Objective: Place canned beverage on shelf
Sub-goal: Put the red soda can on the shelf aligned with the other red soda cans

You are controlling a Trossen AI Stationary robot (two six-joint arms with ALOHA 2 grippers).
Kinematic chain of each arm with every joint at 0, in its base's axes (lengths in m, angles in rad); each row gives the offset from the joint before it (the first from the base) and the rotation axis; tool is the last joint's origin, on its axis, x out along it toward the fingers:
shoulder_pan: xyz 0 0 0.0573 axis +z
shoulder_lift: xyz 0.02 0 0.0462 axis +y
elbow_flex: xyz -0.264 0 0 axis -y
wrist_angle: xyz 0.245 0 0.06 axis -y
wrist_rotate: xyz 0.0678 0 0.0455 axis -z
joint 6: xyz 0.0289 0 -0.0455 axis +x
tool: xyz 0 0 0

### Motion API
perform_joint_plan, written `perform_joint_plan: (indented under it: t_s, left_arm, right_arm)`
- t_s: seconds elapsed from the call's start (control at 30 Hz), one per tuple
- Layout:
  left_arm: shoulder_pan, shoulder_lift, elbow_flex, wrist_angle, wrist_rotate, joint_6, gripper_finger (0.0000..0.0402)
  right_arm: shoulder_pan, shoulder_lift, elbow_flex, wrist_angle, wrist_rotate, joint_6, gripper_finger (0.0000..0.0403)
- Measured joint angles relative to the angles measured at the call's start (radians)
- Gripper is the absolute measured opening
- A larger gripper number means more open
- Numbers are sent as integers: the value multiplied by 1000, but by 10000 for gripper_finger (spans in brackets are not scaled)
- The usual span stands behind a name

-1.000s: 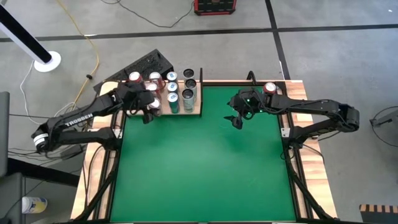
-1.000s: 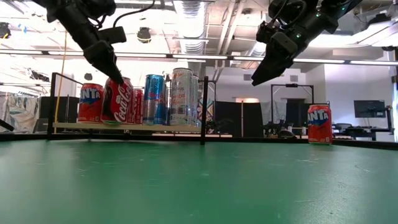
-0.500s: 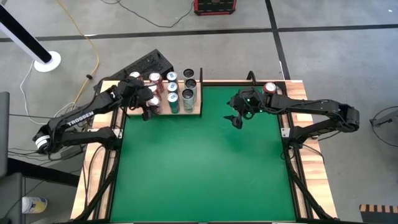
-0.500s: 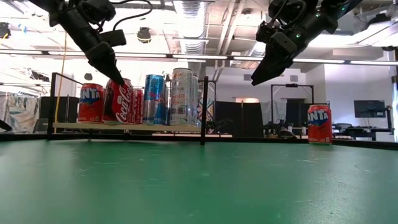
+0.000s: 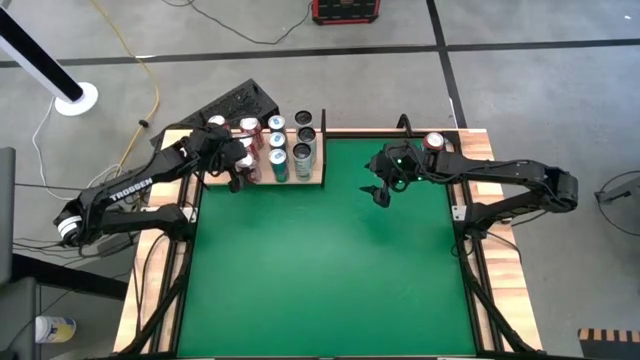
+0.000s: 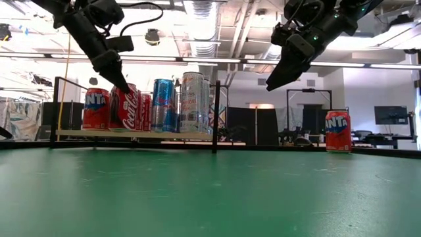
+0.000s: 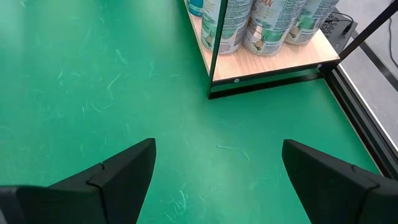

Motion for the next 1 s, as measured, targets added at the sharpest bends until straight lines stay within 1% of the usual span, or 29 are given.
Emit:
perform_joint_plan:
  t_s: [0.23,0.33,0.57,0.63,0.7,0.83,0.93,1.0]
  left_arm:
    - [0,-1,0,7,6,1,328]
    - [0,-1,4,20,24,1,329]
    - [0,-2,80,18,62,-17,329]
    - [0,-2,106,19,57,-84,329]
    - [0,-2,124,14,24,-203,329]
    - [0,-2,150,-86,-12,-456,330]
    - [0,-2,167,-147,-26,-568,330]
    - [0,-2,170,-171,-26,-598,330]
  right_arm:
    - [0,0,0,0,0,0,372]
    - [0,0,0,0,0,0,372]
    - [0,0,0,0,0,0,372]
    - [0,0,0,0,0,0,372]
    - [0,0,0,-2,0,0,372]
    - [0,0,0,-3,0,0,372]
    - [0,0,0,-2,0,-6,372]
    - [0,0,0,-2,0,-8,372]
